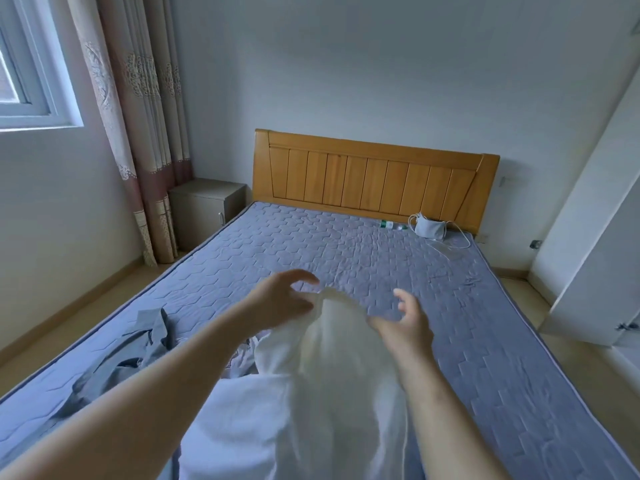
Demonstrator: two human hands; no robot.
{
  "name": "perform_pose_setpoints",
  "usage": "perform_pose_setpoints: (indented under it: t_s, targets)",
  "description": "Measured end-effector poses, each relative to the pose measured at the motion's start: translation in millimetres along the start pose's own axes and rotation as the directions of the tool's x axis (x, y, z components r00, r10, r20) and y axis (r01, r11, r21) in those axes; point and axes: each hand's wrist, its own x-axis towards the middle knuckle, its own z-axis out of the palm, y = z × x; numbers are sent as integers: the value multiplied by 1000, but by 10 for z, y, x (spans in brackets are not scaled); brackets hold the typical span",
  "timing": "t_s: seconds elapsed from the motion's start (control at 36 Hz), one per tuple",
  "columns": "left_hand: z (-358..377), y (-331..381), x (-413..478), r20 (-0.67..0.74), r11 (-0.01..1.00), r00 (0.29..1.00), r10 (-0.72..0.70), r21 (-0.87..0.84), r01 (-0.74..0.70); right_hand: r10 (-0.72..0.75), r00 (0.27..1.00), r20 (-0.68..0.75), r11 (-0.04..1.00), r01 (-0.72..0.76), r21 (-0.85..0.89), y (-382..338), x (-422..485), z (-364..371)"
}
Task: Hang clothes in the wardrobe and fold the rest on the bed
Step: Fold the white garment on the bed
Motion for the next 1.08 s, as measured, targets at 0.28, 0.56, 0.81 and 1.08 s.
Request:
perform_pose_setpoints:
  t_s: [0.28, 0.56, 0.81, 1.08]
  targets:
    - [-99, 336, -74, 82, 971, 974, 212, -131, -200, -231, 824, 517, 968, 139, 211, -241, -258, 64]
    - [111, -365, -179, 363, 959, 929, -66, -236, 160, -191, 869, 456, 781, -147, 607, -412, -166, -71]
    - [-63, -308, -117, 203, 980, 972, -119, -130, 148, 17, 999, 48, 946, -32, 324, -246, 25, -134]
    - [-252, 17, -25, -36, 989, 997, 64, -131, -69, -168, 986, -20, 967, 169, 190, -57, -58, -31]
